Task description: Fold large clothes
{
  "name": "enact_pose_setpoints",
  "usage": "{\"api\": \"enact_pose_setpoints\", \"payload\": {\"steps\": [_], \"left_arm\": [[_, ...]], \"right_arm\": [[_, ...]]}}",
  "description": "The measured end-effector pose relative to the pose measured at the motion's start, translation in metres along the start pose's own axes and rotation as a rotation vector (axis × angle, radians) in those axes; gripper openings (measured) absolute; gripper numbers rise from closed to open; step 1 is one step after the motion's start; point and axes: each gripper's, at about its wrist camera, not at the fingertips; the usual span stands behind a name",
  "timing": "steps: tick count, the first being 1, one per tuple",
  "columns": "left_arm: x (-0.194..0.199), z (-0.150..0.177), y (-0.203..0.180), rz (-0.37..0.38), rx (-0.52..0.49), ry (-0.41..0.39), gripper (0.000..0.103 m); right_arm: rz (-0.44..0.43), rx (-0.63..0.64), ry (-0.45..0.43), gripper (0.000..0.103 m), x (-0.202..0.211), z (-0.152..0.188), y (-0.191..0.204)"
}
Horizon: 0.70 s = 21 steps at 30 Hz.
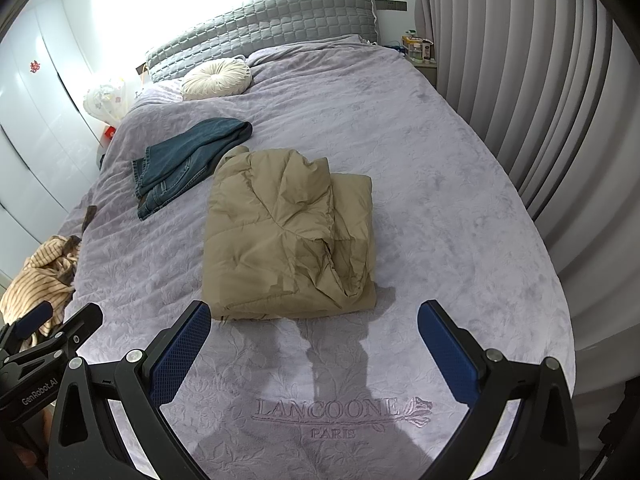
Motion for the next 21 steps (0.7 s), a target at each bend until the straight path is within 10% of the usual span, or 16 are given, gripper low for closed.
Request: {"api": "enact_pose_setpoints", "payload": {"steps": [21], "left_arm": [[-0.0023,-0.0010,0.0000,-0.002,-0.005,0.001,0.103]], "right_arm": [[0.001,0.000,0.003,0.103,0.0000,0.0019,0.0021]]}}
Point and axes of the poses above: each gripper's, at about its wrist camera, not at the fingertips, and x roughly against the way its jaws point, y to its left, z to its underside, and after that the axes turned 7 degrees about -x, right-handed
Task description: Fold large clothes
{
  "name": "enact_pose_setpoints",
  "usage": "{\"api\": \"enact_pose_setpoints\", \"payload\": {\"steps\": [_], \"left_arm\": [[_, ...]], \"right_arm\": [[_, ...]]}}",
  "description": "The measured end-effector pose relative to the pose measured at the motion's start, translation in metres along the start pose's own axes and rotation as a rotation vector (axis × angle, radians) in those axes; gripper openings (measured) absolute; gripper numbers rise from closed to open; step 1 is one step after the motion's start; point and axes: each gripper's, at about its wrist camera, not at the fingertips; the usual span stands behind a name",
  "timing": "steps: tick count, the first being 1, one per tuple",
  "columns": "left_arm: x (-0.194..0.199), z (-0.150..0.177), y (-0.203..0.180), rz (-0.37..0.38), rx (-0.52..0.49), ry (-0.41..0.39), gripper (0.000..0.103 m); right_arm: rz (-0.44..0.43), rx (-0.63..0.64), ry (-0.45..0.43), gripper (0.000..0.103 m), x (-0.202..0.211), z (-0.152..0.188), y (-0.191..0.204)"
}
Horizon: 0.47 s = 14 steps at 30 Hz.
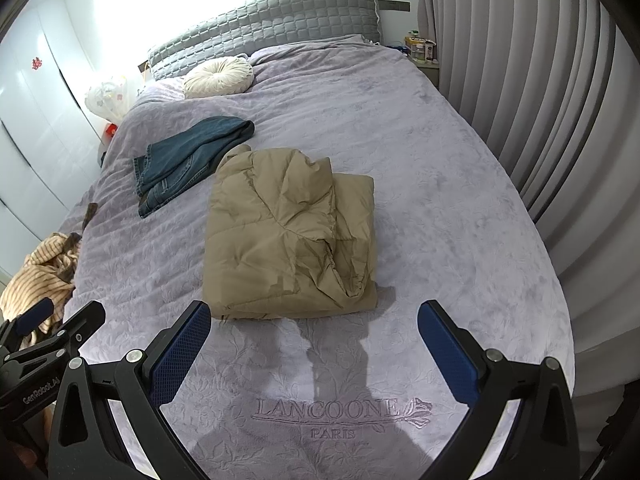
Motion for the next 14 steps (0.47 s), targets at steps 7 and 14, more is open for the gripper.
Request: {"api": "enact_pose_setpoints", "payload": {"steps": [7,14], "left_arm": [[-0.006,-0.003,0.006,0.018,0.001,0.002,0.103],[-0.011,-0.007,0.009,0.025,-0.019,0.002,0.103]], "right_arm": [[0.001,-0.001,0.001,0.103,0.000,0.002,0.001],[-0.002,-0.004,0.008,0.103,-0.001,0.005,0.002]]}}
Point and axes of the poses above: each gripper's, at about its wrist camera, not at the fingertips, and x roughly against the way its jaws point, y to its left, z to its underside, and after that the axes turned 7 degrees about -x, right-handed
